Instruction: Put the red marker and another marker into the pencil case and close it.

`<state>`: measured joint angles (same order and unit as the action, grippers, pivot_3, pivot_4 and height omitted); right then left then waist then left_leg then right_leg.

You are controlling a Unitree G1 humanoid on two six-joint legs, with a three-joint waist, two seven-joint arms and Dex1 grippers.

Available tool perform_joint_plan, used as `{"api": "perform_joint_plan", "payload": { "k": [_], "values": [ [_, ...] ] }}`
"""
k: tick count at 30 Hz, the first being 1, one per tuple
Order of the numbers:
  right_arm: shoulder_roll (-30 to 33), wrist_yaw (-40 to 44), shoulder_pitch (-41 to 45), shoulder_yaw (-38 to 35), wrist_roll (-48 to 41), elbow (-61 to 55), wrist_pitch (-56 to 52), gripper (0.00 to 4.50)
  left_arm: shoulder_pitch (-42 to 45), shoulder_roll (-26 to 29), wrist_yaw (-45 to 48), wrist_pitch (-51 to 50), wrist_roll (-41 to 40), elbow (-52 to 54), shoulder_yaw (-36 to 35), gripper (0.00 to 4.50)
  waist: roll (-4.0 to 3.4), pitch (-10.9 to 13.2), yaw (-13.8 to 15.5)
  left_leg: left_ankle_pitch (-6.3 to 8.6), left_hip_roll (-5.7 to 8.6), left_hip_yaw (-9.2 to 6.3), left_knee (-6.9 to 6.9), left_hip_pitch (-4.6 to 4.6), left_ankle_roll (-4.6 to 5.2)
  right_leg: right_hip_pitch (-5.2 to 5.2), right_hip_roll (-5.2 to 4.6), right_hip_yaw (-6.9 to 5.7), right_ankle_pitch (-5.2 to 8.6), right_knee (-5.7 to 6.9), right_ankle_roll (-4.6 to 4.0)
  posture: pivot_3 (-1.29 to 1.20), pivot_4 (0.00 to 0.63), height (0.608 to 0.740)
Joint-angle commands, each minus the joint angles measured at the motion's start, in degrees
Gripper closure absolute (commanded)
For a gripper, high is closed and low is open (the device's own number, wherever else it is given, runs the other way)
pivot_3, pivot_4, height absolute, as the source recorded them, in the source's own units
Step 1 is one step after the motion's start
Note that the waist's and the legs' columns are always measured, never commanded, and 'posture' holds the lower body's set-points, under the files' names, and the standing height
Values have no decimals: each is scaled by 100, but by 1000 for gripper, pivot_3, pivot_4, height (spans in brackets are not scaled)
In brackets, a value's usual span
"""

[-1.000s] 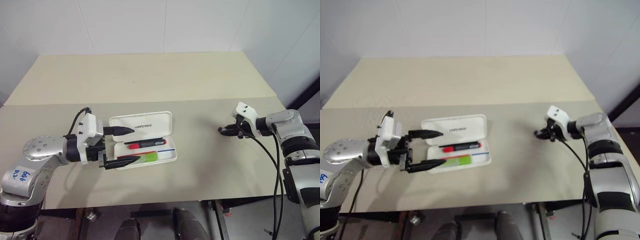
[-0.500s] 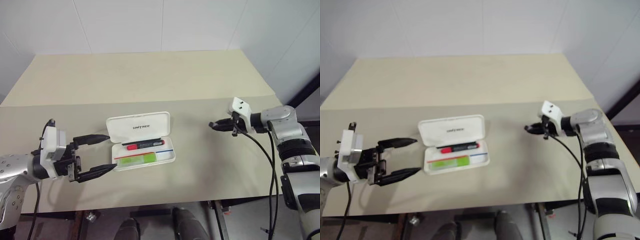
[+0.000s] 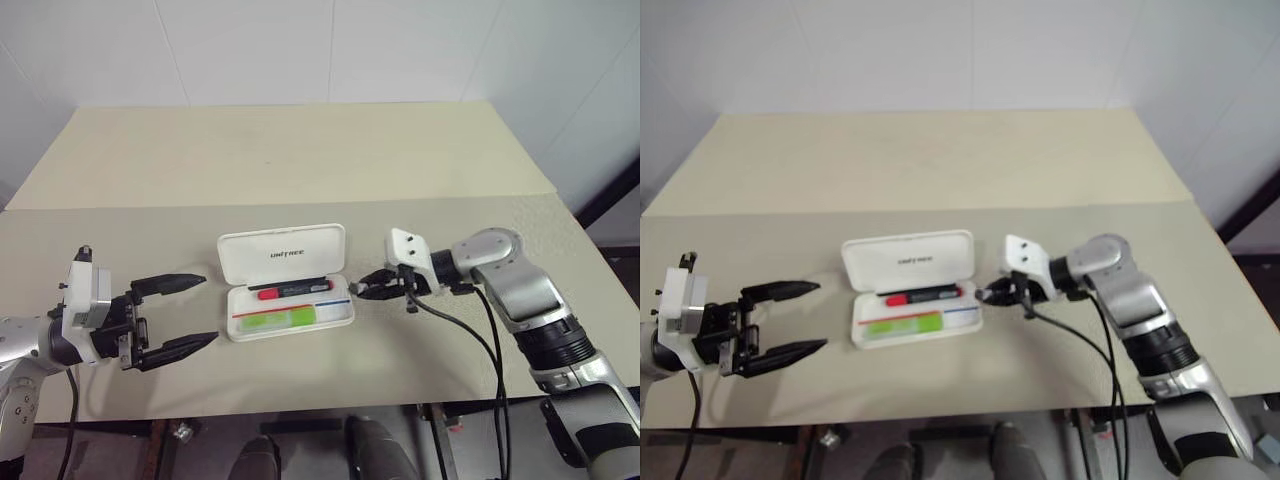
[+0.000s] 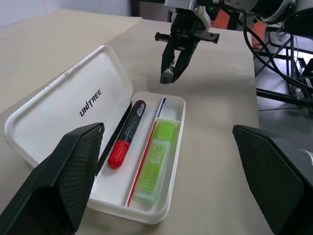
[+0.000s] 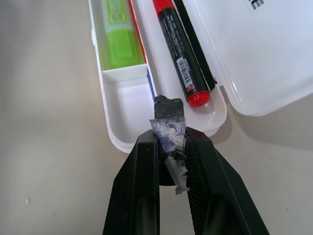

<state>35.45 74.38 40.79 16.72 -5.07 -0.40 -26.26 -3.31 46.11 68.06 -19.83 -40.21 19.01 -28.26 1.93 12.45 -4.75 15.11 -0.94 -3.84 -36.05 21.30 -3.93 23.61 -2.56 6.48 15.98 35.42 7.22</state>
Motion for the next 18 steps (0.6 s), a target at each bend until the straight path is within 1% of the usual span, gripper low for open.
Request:
{"api": "perform_joint_plan", "payload": {
  "k": [1,9,18],
  "values": [
    [-101,-169,105,116,-35,-441,-202,3366,-8,-16,-73,95,-95,82,-99,0,1,0,-1,0,0,0,0,0,0,0,0,0,0,0,0,0,150,740],
    [-207,-308,141,473,3,-734,-453,3366,-39,-67,-200,123,-89,159,-100,0,1,0,-3,2,-2,0,4,0,0,2,1,-2,0,-1,0,0,150,740],
    [-404,-370,222,803,45,-799,-430,3366,-11,-156,-342,216,-127,202,-92,0,2,-1,-5,2,-2,0,4,1,0,2,1,-3,0,-2,0,0,150,740]
  ]
}}
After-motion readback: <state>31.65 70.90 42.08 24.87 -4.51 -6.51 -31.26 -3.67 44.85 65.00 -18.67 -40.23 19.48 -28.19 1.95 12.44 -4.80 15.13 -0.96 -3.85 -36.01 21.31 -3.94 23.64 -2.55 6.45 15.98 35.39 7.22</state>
